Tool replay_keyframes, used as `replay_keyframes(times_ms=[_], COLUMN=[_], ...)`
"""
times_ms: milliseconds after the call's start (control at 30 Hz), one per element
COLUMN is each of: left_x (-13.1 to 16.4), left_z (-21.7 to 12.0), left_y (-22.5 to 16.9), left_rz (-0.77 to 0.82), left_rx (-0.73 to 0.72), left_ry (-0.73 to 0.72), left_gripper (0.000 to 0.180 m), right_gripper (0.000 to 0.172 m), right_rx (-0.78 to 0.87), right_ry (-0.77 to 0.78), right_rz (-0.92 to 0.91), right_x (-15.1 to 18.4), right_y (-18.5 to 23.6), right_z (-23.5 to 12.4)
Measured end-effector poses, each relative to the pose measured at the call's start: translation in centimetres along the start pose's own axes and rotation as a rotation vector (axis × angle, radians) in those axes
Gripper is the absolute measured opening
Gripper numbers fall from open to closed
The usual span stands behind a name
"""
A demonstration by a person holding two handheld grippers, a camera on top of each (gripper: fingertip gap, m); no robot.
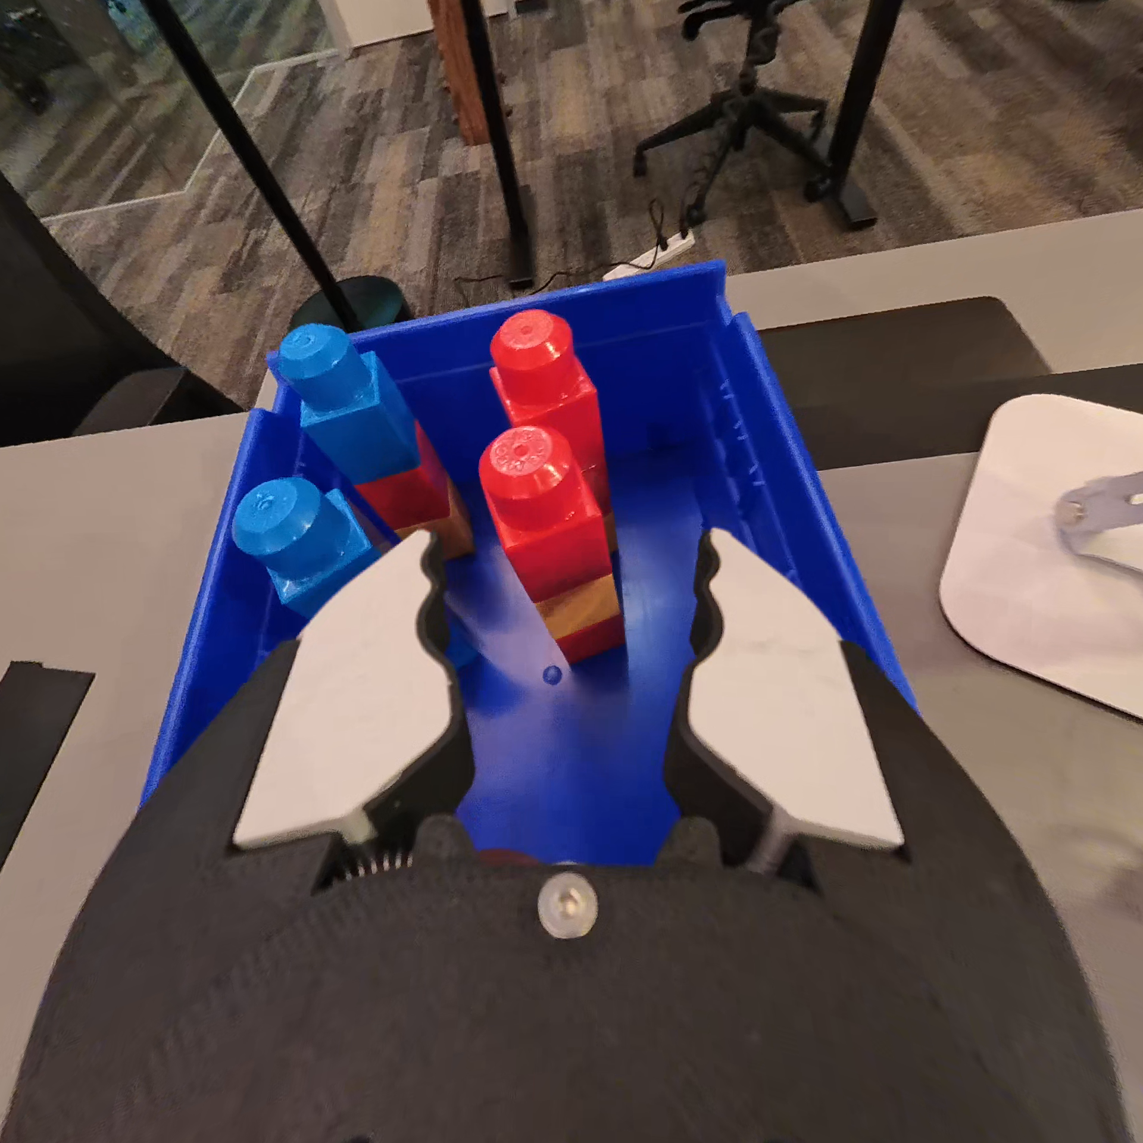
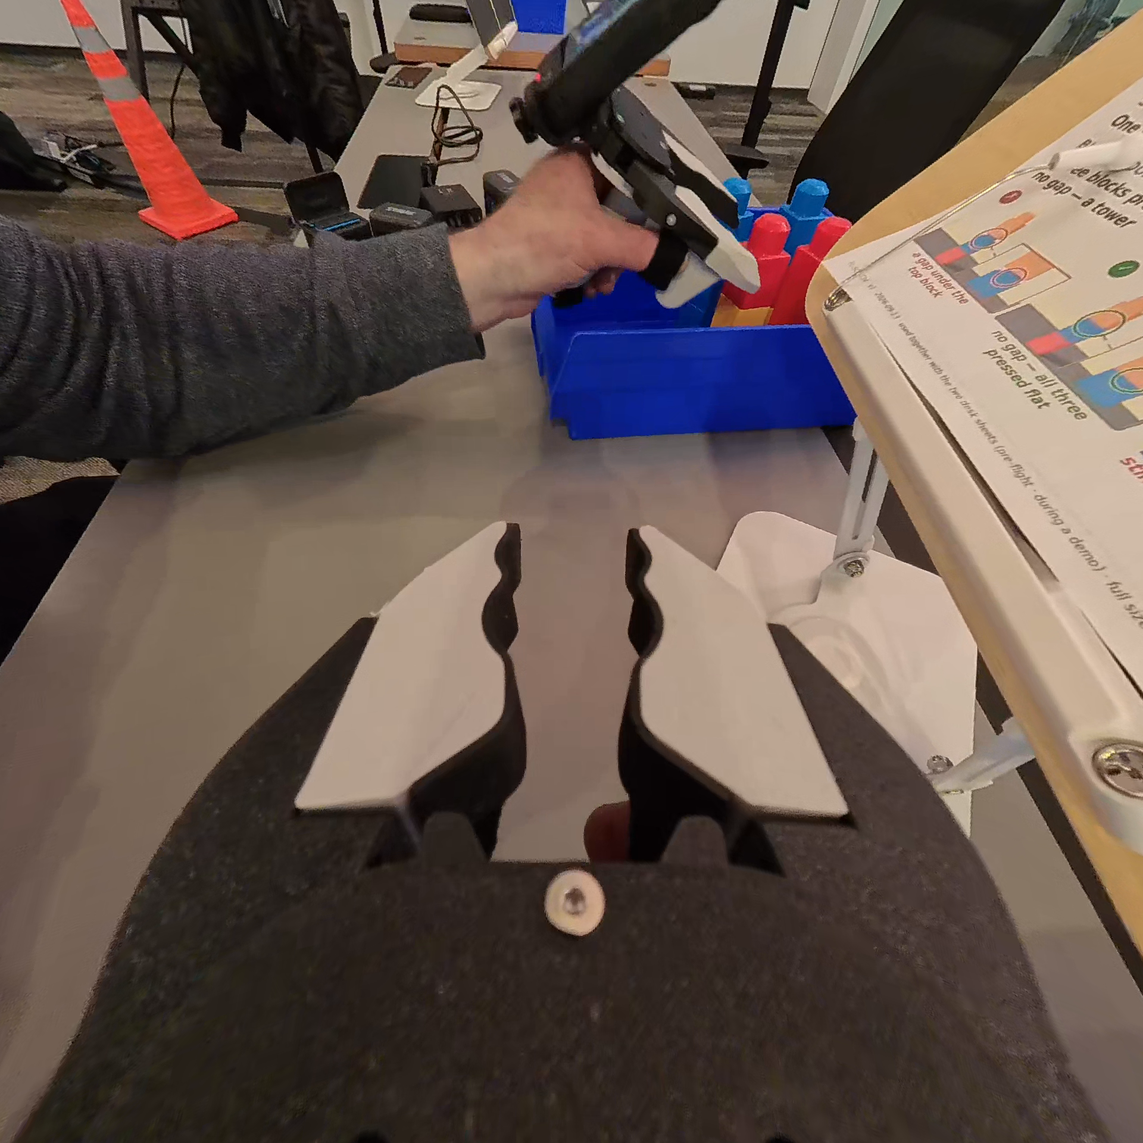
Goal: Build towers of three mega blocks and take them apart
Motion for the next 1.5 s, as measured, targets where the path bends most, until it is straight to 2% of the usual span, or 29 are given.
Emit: replay_keyframes(times_ms=[300,400,433,533,633,800,967,1100,1200,1300,1500], left_x=[0.9,1.2,1.3,1.4,0.5,-3.2,-7.5,-9.3,-9.7,-9.6,-9.4], left_z=[3.2,4.1,4.2,4.1,2.0,-5.5,-12.8,-16.0,-17.0,-17.3,-17.8], left_y=[0.0,0.3,0.4,0.4,-0.3,-1.7,-7.3,-14.5,-19.3,-23.1,-27.0], left_rz=[-0.03,-0.069,-0.072,-0.071,-0.043,0.099,0.345,0.52,0.593,0.663,0.772], left_rx=[0.017,0.048,0.057,0.076,0.146,0.261,0.479,0.75,0.95,1.088,1.207], left_ry=[0.093,0.098,0.095,0.086,0.041,-0.065,-0.177,-0.245,-0.273,-0.265,-0.245], left_gripper=[0.07,0.057,0.042,0.04,0.04,0.04,0.039,0.039,0.039,0.039,0.039], right_gripper=[0.032,0.032,0.032,0.032,0.032,0.034,0.039,0.043,0.047,0.049,0.047], right_rx=[-0.006,-0.006,-0.005,-0.005,-0.015,-0.015,-0.015,-0.017,-0.029,-0.038,-0.122], right_ry=[-0.001,0.001,0.001,0.0,-0.014,-0.065,-0.129,-0.192,-0.249,-0.285,-0.288], right_rz=[-0.001,0.001,0.002,0.001,-0.001,-0.006,-0.03,-0.049,-0.042,-0.033,0.005], right_x=[-0.1,0.0,0.0,0.0,-0.3,-1.2,-2.4,-3.3,-4.0,-4.3,-3.9], right_y=[0.2,0.1,0.1,0.1,0.2,0.4,0.8,1.2,1.3,1.2,1.1], right_z=[0.1,0.1,0.1,0.0,-0.2,-1.1,-2.2,-3.2,-4.0,-4.6,-4.6])
Point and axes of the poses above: each gripper's, where its closed fingertips meet, z out along the fingers, x out of its underside, y = z × x across the jaws, the point moved 6 cm from there along -z, back along the fingers, and after that the axes turned 9 degrees about z, right-handed, at the moved point
